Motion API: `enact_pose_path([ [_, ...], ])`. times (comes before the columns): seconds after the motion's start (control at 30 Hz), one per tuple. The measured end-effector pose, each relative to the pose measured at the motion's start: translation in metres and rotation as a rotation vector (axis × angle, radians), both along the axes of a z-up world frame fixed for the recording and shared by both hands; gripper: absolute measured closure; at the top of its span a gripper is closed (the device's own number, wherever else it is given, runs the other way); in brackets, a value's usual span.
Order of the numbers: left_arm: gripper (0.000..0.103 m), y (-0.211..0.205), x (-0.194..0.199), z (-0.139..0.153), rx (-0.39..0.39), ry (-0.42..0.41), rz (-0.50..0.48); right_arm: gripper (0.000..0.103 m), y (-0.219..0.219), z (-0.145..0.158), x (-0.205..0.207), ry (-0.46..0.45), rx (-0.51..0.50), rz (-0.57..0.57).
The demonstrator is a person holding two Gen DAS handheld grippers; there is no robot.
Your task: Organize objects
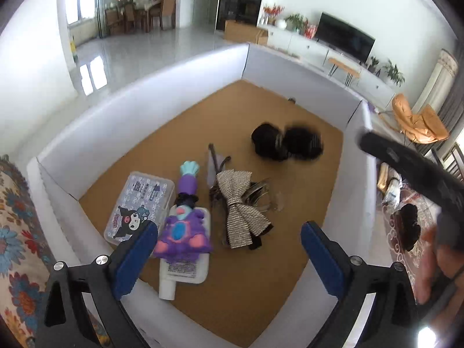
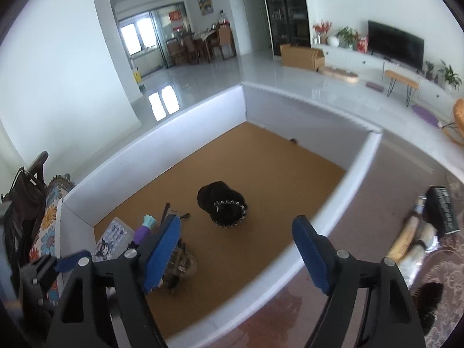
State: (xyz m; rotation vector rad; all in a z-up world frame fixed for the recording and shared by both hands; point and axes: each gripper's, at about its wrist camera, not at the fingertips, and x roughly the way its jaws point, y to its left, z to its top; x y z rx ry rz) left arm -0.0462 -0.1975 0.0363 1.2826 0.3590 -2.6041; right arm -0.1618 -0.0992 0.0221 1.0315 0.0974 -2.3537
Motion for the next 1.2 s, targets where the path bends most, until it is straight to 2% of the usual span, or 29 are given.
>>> enact_pose_path([
  [0.13,0.002,0.019,0.022,0.020,-0.078,0.151,0.013,0.011,0.061,0.002,0.046,0.112,0.035,-0.038],
  [0.2,0.002,0.032,0.032,0.029,-0.088,0.214,-0.004,0.009,0.104,-0.007,0.075,0.180,0.088,-0.082],
  [0.27,0.002,0.049,0.041,0.038,-0.090,0.271,-0.036,0.008,0.144,-0.020,0.098,0.209,0.158,-0.136],
  [0.37,0.002,0.084,0.050,0.053,-0.086,0.340,-0.116,0.008,0.208,-0.043,0.126,0.182,0.239,-0.244],
  [0.5,0.002,0.133,0.059,0.067,-0.027,0.386,-0.261,0.008,0.286,-0.067,0.149,0.089,0.267,-0.395],
  [0.63,0.002,0.187,0.066,0.063,0.027,0.367,-0.422,0.008,0.323,-0.082,0.160,0.022,0.277,-0.481],
  [0.77,0.002,0.231,0.063,0.033,0.022,0.293,-0.512,0.008,0.333,-0.088,0.168,-0.003,0.261,-0.503],
  [0.93,0.002,0.257,0.055,-0.004,0.009,0.190,-0.551,0.008,0.337,-0.097,0.169,-0.044,0.215,-0.522],
  [1.2,0.002,0.264,0.043,-0.044,-0.066,0.127,-0.554,0.007,0.343,-0.109,0.166,-0.104,0.196,-0.554],
])
